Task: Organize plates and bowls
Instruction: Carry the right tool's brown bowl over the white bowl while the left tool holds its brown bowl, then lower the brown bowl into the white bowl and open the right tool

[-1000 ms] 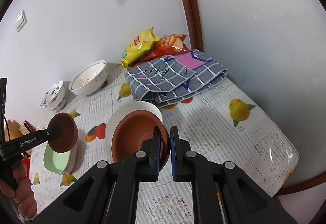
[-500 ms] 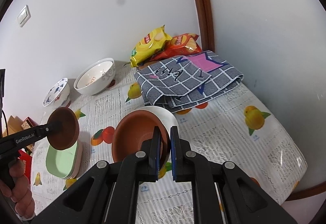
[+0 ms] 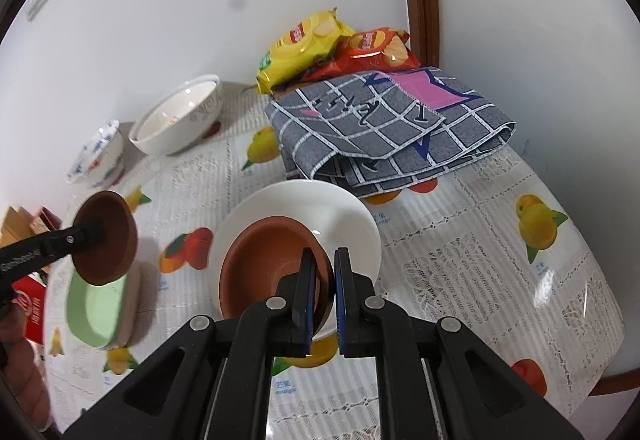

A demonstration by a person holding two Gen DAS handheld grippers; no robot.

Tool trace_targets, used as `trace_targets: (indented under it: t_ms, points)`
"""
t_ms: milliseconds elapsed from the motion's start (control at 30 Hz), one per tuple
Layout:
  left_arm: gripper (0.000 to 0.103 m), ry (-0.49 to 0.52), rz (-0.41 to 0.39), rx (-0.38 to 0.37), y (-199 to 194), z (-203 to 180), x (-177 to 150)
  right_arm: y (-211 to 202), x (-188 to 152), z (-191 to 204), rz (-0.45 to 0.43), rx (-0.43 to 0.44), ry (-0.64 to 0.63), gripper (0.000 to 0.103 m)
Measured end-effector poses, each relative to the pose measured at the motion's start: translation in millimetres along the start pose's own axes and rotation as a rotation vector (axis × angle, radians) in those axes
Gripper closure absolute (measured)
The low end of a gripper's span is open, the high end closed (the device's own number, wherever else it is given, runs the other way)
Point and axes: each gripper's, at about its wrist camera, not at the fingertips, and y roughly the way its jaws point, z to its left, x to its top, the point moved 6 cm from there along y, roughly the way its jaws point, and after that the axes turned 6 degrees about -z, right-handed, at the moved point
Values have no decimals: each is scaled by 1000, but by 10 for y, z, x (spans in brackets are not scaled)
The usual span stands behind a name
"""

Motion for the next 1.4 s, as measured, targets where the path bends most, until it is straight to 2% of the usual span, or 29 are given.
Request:
trace_targets:
  t_ms: [533, 1233, 1400]
  points:
    - [95, -15, 39, -9, 277, 91, 0, 333, -48, 119, 51, -44, -45, 94]
    - [95, -17, 49, -6, 386, 120, 27, 533, -79, 164, 109, -44, -62, 94]
    - [95, -17, 50, -5, 406, 120, 24, 579, -70, 172, 118, -76, -89, 94]
